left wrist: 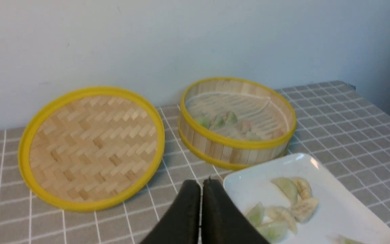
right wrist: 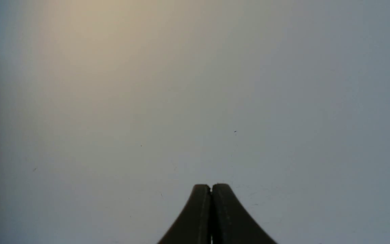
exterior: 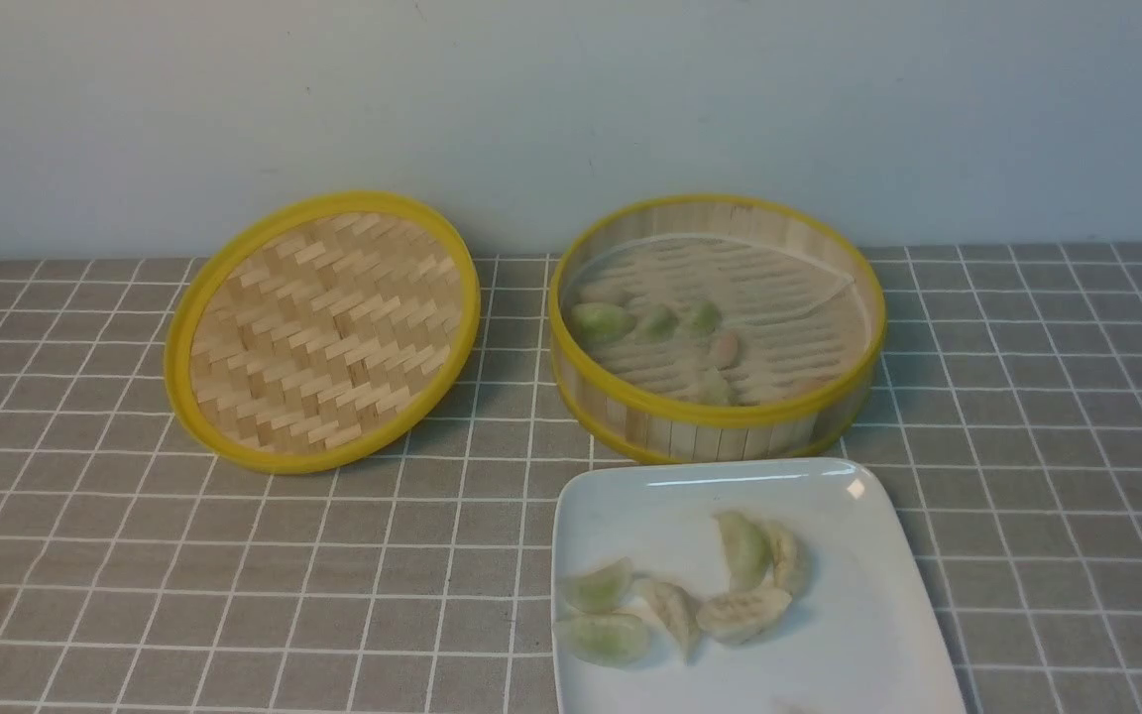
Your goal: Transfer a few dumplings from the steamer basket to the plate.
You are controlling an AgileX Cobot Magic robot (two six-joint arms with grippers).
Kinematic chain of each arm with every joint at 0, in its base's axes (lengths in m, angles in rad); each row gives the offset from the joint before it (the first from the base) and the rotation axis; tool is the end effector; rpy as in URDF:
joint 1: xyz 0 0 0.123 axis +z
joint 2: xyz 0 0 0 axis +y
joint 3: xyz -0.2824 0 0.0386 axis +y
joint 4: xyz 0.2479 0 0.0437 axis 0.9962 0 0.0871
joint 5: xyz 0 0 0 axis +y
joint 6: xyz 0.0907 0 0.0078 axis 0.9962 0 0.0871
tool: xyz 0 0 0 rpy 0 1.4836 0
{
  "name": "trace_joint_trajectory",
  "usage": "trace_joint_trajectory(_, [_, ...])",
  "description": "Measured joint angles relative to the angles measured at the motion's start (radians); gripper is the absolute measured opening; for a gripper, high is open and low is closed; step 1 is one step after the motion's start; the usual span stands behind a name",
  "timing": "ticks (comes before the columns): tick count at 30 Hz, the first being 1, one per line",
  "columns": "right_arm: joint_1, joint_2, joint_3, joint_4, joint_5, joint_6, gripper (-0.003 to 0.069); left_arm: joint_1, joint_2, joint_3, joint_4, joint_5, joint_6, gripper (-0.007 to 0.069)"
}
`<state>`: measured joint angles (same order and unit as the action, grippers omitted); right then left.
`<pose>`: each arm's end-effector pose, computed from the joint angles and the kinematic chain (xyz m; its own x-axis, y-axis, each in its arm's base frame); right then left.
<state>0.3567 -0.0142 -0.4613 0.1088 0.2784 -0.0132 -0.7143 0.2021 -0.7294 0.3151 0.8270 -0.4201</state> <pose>0.0036 0.0042 0.3355 0.2288 0.1827 -0.9562 -0.3984 0.9138 0.0792 0.0215 0.0089 0.3634 -0.2322 -0.0583 -0.9709 0.4306 0.8889 -0.1564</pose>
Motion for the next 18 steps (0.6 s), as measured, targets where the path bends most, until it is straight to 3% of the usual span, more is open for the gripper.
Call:
trace_joint_trajectory(6, [0.000, 0.000, 0.000, 0.000, 0.000, 0.000, -0.0013, 0.002, -0.006, 0.083, 0.045, -0.178, 0.043, -0.0005])
trace_joint_trajectory(11, [0.000, 0.000, 0.000, 0.000, 0.002, 0.001, -0.0013, 0.122, -0.047, 0.241, -0.060, -0.339, 0.225, -0.0005])
trace_joint_trajectory(13, [0.000, 0.000, 0.000, 0.000, 0.004, 0.001, -0.0013, 0.267, -0.085, 0.335, -0.210, -0.405, 0.354, -0.0005])
trace_joint_trajectory(14, [0.000, 0.000, 0.000, 0.000, 0.004, 0.001, -0.0013, 0.278, -0.092, 0.350, -0.221, -0.414, 0.373, -0.0005])
trace_joint_trajectory(18, [0.000, 0.000, 0.000, 0.000, 0.004, 0.001, -0.0013, 0.529, -0.170, 0.518, -0.431, -0.501, 0.541, -0.0005])
